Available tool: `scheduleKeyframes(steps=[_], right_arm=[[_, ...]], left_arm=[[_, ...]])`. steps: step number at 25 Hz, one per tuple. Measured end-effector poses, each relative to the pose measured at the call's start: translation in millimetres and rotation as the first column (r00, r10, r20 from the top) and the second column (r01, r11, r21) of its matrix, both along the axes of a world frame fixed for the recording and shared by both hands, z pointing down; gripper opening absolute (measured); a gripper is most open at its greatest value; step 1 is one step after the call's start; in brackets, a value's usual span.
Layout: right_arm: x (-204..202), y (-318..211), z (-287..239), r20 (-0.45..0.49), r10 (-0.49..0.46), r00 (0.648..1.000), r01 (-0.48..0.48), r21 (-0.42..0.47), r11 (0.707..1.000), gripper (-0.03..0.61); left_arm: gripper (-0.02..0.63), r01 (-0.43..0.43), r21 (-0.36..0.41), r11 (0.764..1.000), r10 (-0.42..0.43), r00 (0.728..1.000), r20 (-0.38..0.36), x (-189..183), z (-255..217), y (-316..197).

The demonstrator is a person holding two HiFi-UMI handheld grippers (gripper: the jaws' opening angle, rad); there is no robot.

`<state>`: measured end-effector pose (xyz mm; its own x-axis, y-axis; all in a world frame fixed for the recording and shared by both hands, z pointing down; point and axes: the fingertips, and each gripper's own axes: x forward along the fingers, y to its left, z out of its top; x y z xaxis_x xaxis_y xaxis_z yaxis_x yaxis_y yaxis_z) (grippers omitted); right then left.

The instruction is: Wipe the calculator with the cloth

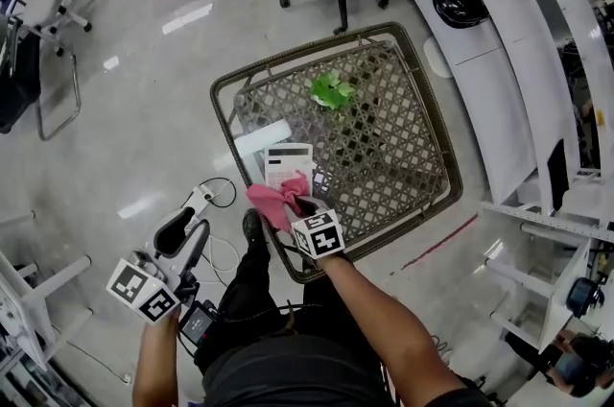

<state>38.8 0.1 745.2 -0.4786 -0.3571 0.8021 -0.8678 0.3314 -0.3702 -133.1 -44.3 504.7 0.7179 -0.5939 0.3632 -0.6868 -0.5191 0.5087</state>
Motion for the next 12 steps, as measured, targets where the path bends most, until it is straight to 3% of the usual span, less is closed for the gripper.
scheduleKeyframes(steps=[12], right_arm=[[49, -11, -1, -0.013, 0.122, 0.992, -0.122, -0.001, 0.992, 0.086]], left_arm=[[0.195, -0.02, -0.006, 1.0, 0.02, 1.0, -0.001, 21, 2, -7]])
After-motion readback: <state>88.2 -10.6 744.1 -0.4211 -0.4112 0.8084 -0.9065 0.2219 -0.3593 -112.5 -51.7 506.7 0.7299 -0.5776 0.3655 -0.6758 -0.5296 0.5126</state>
